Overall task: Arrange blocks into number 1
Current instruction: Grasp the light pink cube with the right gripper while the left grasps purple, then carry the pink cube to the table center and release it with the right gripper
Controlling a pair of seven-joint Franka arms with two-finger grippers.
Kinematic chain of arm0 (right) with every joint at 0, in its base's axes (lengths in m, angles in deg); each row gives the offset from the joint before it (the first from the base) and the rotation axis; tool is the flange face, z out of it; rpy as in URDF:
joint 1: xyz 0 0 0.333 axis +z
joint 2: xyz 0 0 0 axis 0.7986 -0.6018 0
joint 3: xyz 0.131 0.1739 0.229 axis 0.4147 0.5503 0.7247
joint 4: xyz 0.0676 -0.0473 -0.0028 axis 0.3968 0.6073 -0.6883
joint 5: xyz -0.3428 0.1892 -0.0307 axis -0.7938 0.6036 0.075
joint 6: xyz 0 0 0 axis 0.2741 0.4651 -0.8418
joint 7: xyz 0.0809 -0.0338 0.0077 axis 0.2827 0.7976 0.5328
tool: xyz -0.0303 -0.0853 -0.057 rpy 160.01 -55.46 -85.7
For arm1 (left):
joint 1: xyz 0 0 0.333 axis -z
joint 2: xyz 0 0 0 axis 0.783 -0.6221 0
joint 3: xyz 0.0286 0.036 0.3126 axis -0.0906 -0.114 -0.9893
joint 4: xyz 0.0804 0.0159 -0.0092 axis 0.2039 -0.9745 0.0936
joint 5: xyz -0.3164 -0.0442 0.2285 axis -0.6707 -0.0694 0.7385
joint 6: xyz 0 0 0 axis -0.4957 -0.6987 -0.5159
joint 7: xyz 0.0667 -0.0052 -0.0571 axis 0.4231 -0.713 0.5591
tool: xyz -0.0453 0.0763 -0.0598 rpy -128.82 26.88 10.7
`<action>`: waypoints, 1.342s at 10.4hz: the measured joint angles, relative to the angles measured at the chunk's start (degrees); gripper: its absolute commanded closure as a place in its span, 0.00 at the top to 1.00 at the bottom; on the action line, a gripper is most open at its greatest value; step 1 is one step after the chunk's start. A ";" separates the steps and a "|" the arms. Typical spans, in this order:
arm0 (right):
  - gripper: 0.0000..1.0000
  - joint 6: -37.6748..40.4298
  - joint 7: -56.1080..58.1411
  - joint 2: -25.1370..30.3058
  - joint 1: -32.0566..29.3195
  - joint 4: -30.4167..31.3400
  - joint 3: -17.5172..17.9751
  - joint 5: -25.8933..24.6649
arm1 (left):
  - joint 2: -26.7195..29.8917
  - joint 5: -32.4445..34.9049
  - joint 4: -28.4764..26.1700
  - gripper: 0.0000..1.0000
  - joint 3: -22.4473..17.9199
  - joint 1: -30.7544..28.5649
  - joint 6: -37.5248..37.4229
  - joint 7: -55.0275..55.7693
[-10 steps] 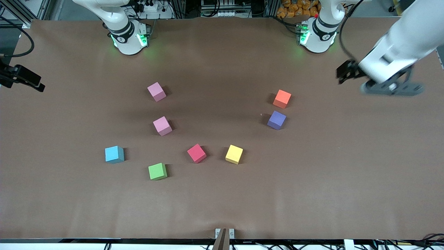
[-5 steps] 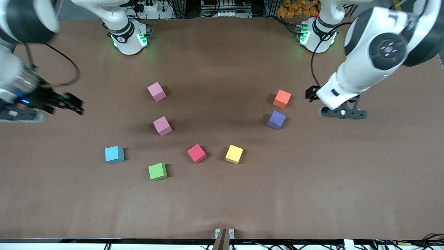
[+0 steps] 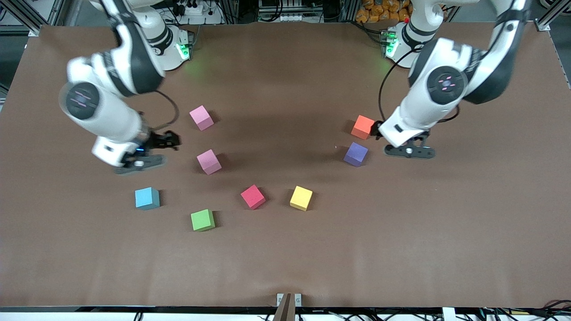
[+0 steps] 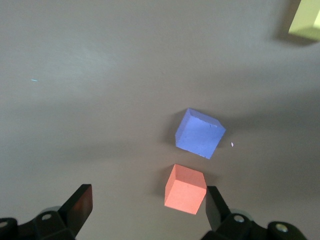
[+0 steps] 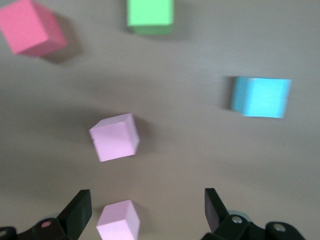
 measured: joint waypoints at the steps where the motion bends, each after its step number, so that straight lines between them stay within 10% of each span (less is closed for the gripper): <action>1: 1.00 -1.02 1.09 -1.93 0.75 0.05 0.88 1.19 | -0.07 0.00 -3.61 1.00 1.09 0.18 4.40 0.00; 5: 1.00 -7.10 7.33 -7.70 2.00 2.39 1.01 2.14 | -1.19 2.78 -13.15 1.00 2.81 1.19 20.41 -1.32; 14: 1.00 -15.39 8.94 -15.01 3.66 3.26 1.12 2.14 | -10.19 4.76 -10.57 1.00 4.79 2.01 25.25 -3.79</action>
